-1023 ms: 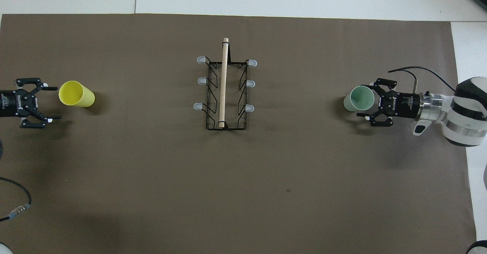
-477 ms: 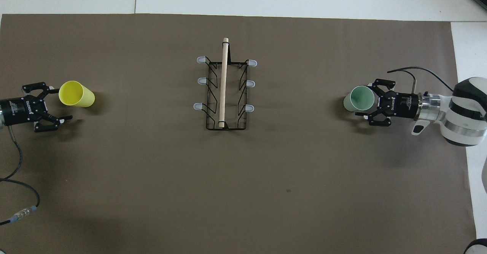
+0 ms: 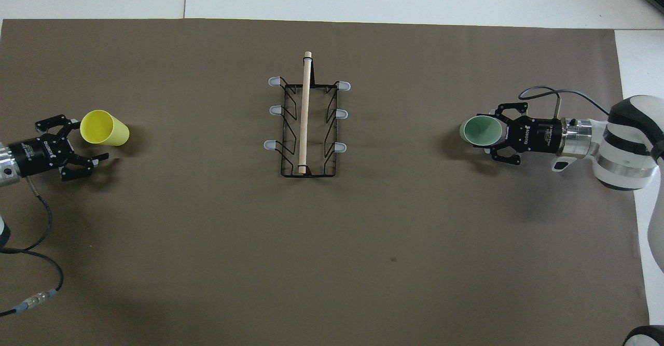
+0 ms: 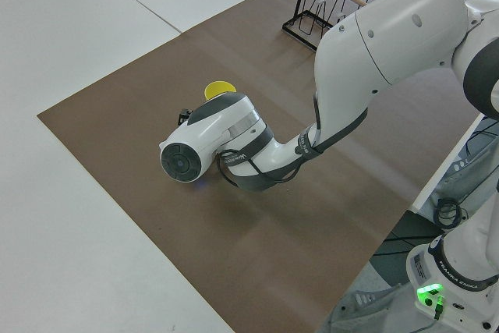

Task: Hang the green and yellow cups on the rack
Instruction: 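Lift the green cup with the right gripper toward the rack's peg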

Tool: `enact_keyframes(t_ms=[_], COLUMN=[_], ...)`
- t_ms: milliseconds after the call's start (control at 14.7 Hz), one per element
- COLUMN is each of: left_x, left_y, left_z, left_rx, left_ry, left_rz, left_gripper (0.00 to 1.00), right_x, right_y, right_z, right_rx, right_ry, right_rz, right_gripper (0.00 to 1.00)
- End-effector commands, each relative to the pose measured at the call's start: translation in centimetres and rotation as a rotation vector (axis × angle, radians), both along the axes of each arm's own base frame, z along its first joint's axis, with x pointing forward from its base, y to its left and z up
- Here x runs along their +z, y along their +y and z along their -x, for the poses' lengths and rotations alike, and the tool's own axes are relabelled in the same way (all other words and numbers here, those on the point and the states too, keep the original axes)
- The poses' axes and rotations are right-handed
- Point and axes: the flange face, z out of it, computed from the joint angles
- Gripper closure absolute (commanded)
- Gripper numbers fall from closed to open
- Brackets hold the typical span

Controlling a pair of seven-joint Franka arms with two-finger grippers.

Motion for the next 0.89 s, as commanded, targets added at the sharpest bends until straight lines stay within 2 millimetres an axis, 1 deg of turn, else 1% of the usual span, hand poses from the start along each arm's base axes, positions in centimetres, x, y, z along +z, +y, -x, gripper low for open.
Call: enact_keyframes(t_ms=[0, 68, 136, 205, 273, 341, 614, 682, 750, 818], left_x=[0.3, 0.4, 0.3, 0.0, 0.0, 0.0, -0.3, -0.4, -0.4, -0.4], left_y=[-1.2, -1.2, -1.2, -1.8, -2.2, -2.5, -2.6, -2.8, -2.9, -2.9], left_z=[0.5, 0.5, 0.3, 0.0, -0.3, -0.3, 0.1, 0.1, 0.1, 0.1], left_rx=[0.055, 0.065, 0.077, 0.088, 0.099, 0.098, 0.113, 0.112, 0.11, 0.112], left_ry=[0.003, -0.001, -0.004, -0.003, -0.009, -0.01, -0.004, -0.004, -0.002, -0.003], left_rz=[-0.003, -0.001, -0.016, -0.039, -0.033, -0.032, -0.017, -0.013, -0.013, -0.013], left_gripper=[0.0, 0.0, 0.0, 0.0, 0.0, 0.0, 0.0, 0.01, 0.02, 0.03], right_x=[5.5, 7.5, 9.1, 10.5, 11.5, 12.3, 15.0, 15.4, 16.1, 17.2], right_y=[1.5, 2.5, 3.6, 3.8, 4.6, 5.3, 5.3, 5.6, 7.8, 9.1], right_z=[-0.2, -0.1, -0.2, -0.1, -0.1, -0.1, 0.1, 0.3, 0.8, 1.0], right_rx=[0.085, 0.144, 0.195, 0.208, 0.238, 0.281, 0.44, 0.491, 0.542, 0.569], right_ry=[-0.153, -0.226, -0.314, -0.389, -0.464, -0.551, -0.894, -0.972, -1.04, -1.099], right_rz=[0.127, 0.173, 0.221, 0.267, 0.297, 0.324, 0.411, 0.429, 0.437, 0.457], right_gripper=[1.0, 1.0, 1.0, 1.0, 1.0, 1.0, 1.0, 1.0, 1.0, 1.0])
